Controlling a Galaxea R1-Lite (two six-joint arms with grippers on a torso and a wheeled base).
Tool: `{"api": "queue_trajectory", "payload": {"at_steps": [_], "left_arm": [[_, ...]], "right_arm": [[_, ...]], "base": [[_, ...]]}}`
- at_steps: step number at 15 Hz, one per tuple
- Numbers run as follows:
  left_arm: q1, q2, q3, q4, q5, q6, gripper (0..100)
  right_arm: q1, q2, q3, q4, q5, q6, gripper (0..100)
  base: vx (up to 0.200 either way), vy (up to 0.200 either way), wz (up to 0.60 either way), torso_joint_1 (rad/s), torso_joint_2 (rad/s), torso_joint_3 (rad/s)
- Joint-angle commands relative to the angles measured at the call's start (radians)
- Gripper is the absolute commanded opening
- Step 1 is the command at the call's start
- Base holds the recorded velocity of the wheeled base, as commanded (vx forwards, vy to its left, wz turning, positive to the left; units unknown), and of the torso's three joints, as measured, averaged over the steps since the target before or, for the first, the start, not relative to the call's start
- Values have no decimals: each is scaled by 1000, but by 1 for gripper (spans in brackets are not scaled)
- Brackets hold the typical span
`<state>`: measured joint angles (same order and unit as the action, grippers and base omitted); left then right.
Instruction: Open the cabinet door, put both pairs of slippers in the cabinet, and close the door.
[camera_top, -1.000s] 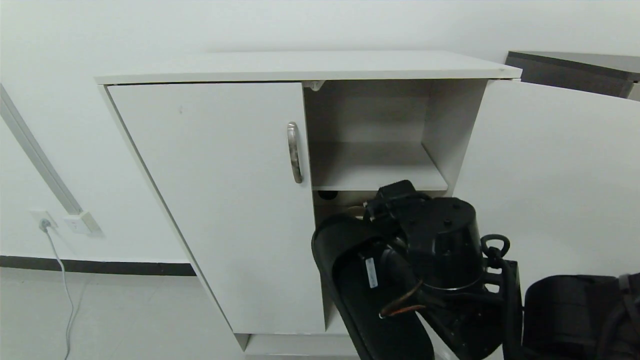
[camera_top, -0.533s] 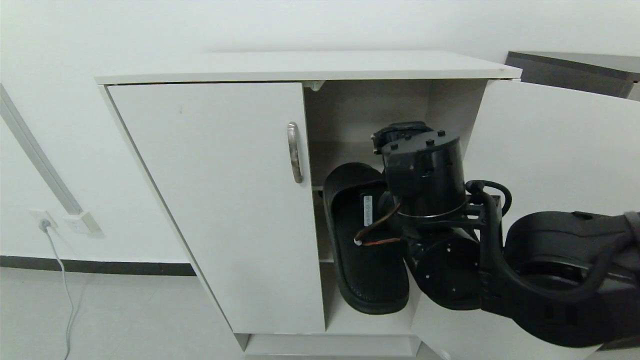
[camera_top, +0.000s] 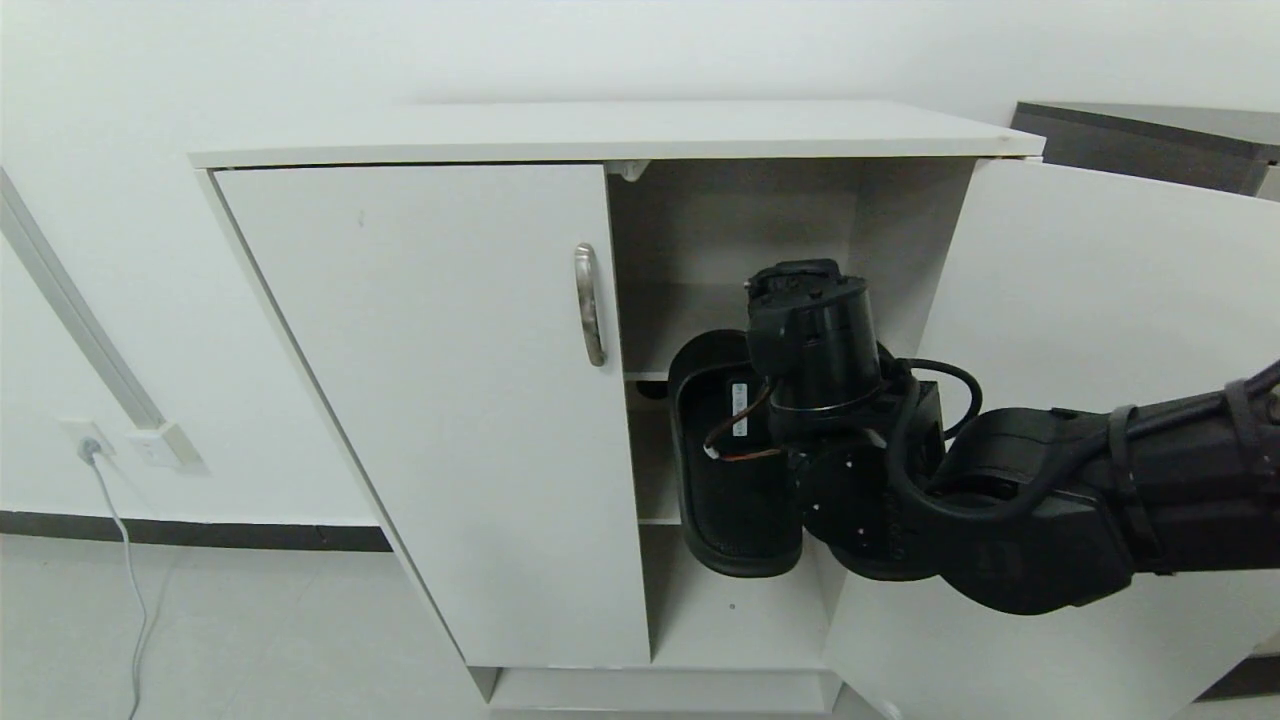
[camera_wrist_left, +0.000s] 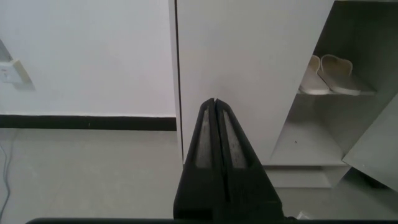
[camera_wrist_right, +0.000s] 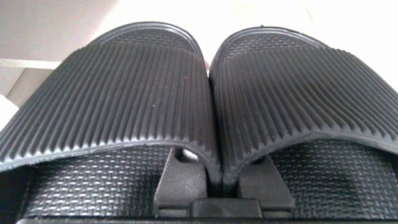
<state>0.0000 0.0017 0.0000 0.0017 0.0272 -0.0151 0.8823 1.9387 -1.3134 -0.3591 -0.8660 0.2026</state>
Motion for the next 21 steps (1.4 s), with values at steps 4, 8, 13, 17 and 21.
{"api": "queue_trajectory", "payload": {"at_steps": [4,8,13,17,21], "left_arm": [[0,0,0,0,0,0,0],[0,0,0,0,-1,0,0],[0,0,0,0,-1,0,0],[0,0,0,0,-1,0,0],[0,0,0,0,0,-2,0]], "right_arm": [[0,5,-1,-1,1,0,0],[0,6,-3,-1,1,-3,0],[0,3,-4,-1,-2,-9,0],[-20,25,-38,0,10,-12,0],[-56,105,-153,11,61,-43,0]], "base": [[0,0,0,0,0,0],[150,0,0,-1,2,-1],[160,0,0,3,0,2],[0,0,0,0,0,0],[0,0,0,0,0,0]]}}
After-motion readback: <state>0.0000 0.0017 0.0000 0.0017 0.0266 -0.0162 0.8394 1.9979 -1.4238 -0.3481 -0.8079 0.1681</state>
